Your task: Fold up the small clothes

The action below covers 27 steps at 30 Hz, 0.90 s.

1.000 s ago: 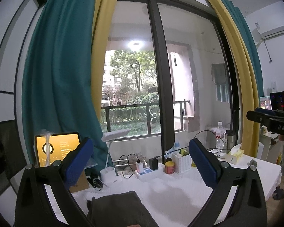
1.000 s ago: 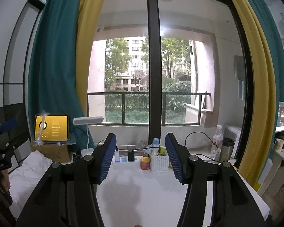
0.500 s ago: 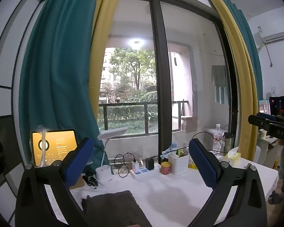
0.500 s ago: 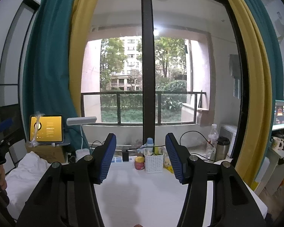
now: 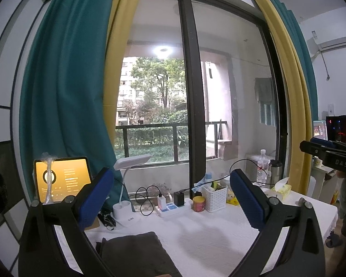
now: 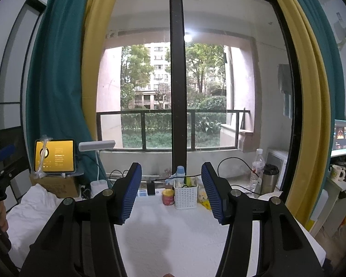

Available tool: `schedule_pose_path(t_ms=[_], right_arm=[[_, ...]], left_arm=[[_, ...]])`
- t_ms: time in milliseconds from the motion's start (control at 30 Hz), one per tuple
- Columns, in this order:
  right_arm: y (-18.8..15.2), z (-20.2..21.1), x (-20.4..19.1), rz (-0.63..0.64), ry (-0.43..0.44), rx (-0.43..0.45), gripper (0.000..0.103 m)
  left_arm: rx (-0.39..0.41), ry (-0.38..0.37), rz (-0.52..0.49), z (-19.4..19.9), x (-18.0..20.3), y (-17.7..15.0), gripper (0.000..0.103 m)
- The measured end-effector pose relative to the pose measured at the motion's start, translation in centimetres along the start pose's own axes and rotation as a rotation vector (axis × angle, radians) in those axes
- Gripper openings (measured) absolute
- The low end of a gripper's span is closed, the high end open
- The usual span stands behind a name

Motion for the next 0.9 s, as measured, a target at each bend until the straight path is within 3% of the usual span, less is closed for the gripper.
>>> schedule_pose_path(t_ms=[900], right_arm=[[-0.47, -0.28, 0.01, 0.001, 0.001, -0.01, 0.057]], left_arm=[[-0.005, 0.013, 0.01, 0.09, -0.21, -0.3, 0.1]])
Point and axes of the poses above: each gripper's, at about its wrist camera, not at the fingertips, and z roughly against the way its jaws point, x to its right, y to its top, the point moved 2 cm from there along -z, roughly the way its jaws point, and after that the axes turned 11 degrees about -x, right-handed, at the moved point
